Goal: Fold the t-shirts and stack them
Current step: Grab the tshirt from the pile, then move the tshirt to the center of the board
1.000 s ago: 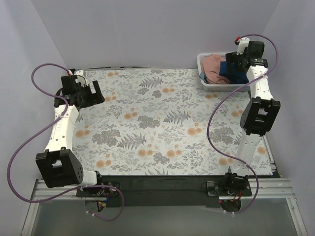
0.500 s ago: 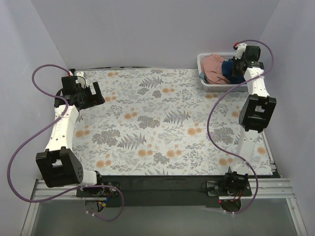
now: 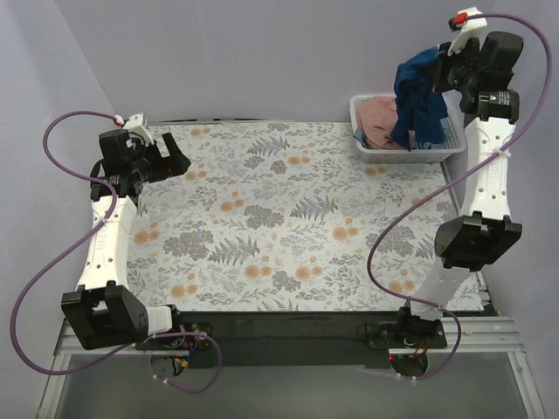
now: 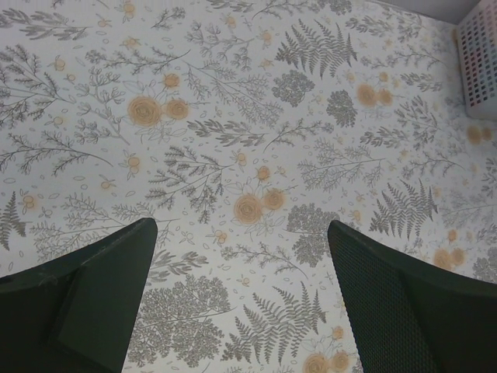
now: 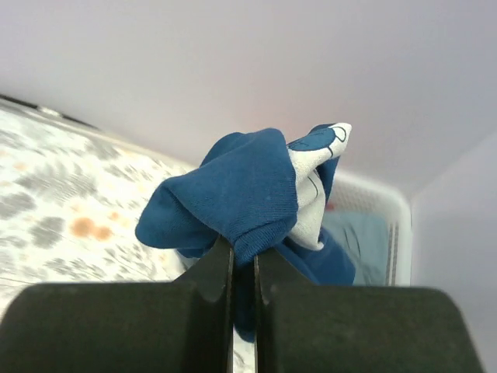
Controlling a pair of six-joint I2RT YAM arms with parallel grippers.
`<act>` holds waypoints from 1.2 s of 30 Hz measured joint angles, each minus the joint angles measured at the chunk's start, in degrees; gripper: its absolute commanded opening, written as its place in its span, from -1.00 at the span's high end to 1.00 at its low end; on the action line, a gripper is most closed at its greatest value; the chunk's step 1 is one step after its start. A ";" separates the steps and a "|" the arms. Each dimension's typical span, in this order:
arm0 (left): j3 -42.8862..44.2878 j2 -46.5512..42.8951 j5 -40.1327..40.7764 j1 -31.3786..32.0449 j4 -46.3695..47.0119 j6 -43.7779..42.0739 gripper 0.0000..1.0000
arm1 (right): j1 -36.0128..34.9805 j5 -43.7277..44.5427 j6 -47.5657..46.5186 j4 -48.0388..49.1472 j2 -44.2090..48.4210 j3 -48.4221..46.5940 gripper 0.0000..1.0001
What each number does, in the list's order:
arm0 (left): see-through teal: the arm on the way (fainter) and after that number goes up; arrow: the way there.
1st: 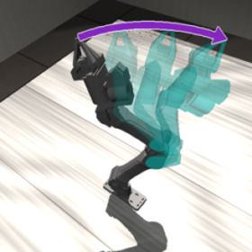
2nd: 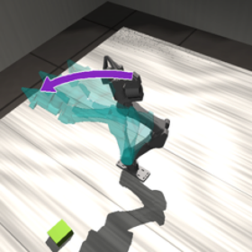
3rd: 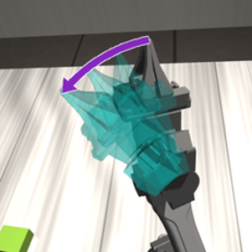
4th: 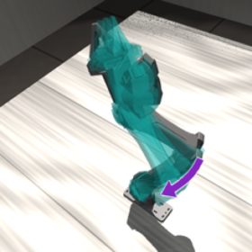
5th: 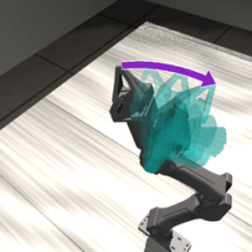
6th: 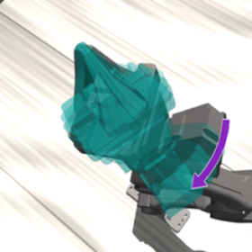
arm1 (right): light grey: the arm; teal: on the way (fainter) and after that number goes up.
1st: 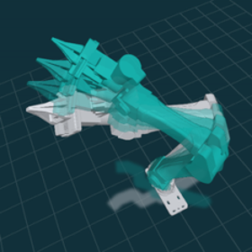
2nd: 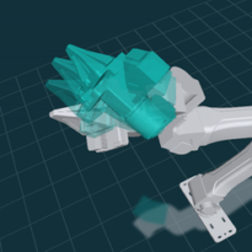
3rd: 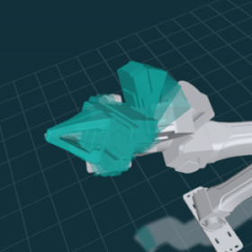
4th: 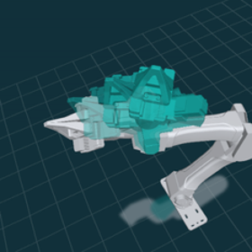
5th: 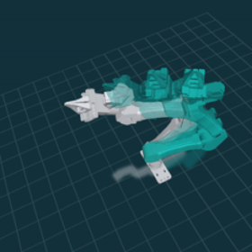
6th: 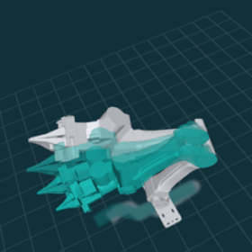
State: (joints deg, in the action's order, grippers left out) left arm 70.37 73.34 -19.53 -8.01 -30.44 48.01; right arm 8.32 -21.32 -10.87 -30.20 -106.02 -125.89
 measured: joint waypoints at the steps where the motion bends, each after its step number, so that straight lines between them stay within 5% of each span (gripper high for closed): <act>1: 0.63 0.22 -0.33 0.00 -0.15 0.11 -0.84 | -0.57 -1.36 0.63 0.55 1.90 -0.50 0.97; 14: 7.96 2.51 -4.00 0.00 -5.18 1.44 -0.84 | -12.33 -14.45 14.34 13.16 15.98 0.13 0.88; 16: 8.33 2.51 -5.90 0.00 -5.73 1.07 -0.84 | -14.36 -15.91 16.17 14.97 19.47 7.17 0.26; 17: 8.50 2.51 -7.28 0.00 -6.03 0.55 -0.84 | -14.86 -16.46 16.35 14.82 20.61 9.73 -0.43; 19: 8.55 2.51 -9.97 0.00 -6.80 -1.11 -0.84 | -15.45 -16.76 16.55 13.84 23.15 16.79 -0.97; 28: 2.73 -0.92 -21.64 3.26 -8.17 -13.99 -0.84 | -14.93 -9.77 4.02 -0.02 26.38 43.65 -0.95; 36: -1.11 4.22 -17.55 25.79 -6.08 -24.06 -0.52 | -14.86 -4.61 -3.06 -5.75 33.24 66.53 -0.76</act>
State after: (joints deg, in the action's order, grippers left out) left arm 69.25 77.56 -37.08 17.78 -36.51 23.94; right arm -6.55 -25.93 -13.93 -35.94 -72.77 -59.35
